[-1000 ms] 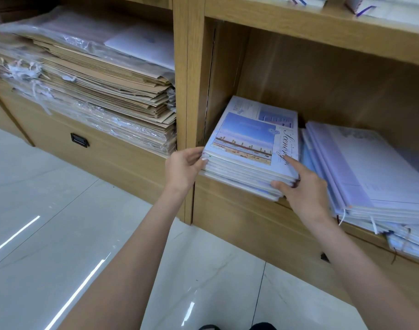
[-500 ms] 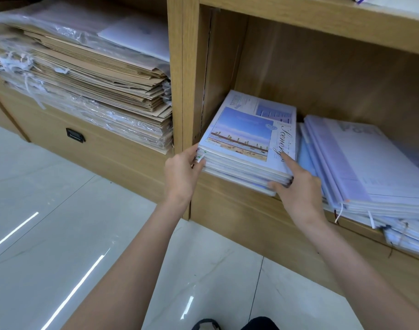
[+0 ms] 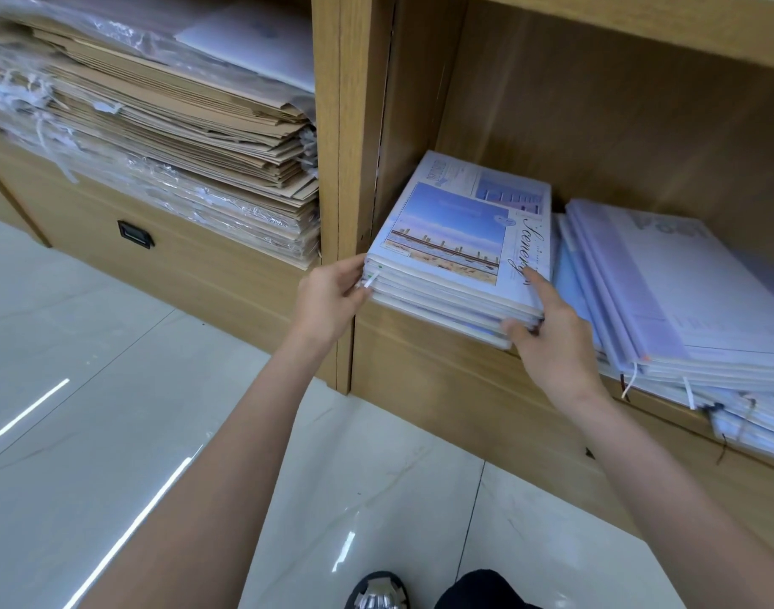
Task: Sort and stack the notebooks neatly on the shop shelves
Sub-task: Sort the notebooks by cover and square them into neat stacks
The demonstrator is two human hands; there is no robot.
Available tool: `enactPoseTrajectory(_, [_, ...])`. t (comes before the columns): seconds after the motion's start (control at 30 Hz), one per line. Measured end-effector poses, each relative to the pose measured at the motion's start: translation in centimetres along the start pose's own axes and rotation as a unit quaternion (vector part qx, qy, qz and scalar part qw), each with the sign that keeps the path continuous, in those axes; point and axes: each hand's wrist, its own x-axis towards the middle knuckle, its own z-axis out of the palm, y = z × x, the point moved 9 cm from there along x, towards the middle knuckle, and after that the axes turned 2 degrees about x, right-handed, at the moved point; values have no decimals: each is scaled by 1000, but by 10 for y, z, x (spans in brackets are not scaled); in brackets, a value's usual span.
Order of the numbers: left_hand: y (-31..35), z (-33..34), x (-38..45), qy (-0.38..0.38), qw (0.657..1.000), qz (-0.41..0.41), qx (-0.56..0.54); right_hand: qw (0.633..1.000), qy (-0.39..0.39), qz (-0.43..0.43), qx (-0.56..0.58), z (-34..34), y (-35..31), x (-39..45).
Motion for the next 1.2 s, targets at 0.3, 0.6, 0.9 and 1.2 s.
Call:
enactPoseTrajectory(0.3, [1,-8,6,61,997,-7,42,1000,13,11,23,-1,1,-3])
enactPoseTrajectory(0.6, [-4,-18,14,80,994,-23,76,999,22,24,20,-1,4,1])
enactPoseTrajectory(0.9, [-2,-16,12,47,996,0,79,999,19,35,21,3,6,-1])
enactPoseTrajectory(1.2, [4,-19,19,62,991,-17,119,998,40,42,21,2,5,-2])
